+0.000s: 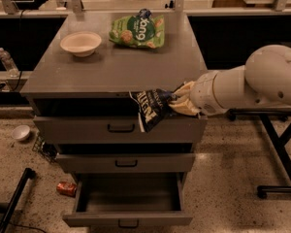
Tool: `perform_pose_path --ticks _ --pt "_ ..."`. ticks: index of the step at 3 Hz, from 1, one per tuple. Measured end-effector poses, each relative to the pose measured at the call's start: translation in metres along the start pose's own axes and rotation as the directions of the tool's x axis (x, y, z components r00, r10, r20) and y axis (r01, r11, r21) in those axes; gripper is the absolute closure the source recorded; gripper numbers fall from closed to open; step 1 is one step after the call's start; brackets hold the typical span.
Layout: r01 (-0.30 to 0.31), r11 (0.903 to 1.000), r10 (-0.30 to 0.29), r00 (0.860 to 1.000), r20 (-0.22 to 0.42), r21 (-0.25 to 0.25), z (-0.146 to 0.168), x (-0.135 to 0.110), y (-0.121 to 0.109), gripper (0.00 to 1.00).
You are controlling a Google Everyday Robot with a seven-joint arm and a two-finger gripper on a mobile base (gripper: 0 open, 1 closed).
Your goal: Place blue chip bag into bottom drawer
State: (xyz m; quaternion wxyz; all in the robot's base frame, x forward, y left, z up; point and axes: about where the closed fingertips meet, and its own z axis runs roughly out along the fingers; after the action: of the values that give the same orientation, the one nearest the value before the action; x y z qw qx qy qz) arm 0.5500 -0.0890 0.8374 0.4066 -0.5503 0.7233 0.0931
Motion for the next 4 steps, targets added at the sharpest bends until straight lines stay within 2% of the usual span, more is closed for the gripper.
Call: perform_pose_path --ticks 1,2,3,4 --pt "-0.077 0.9964 0.076 0.997 -0.025 -0.035 0.002 0.012 0.023 1.00" --pt "-0.083 0.9956 0.080 0.995 -0.052 -0.045 0.028 0.038 0.042 1.00" --pt "-0.083 0.9954 0.080 0.995 -0.067 -0.047 0.058 0.079 0.062 1.00" --pt "-0.070 0.9958 0.067 0.996 -0.052 -0.059 0.097 0.122 0.079 1.00"
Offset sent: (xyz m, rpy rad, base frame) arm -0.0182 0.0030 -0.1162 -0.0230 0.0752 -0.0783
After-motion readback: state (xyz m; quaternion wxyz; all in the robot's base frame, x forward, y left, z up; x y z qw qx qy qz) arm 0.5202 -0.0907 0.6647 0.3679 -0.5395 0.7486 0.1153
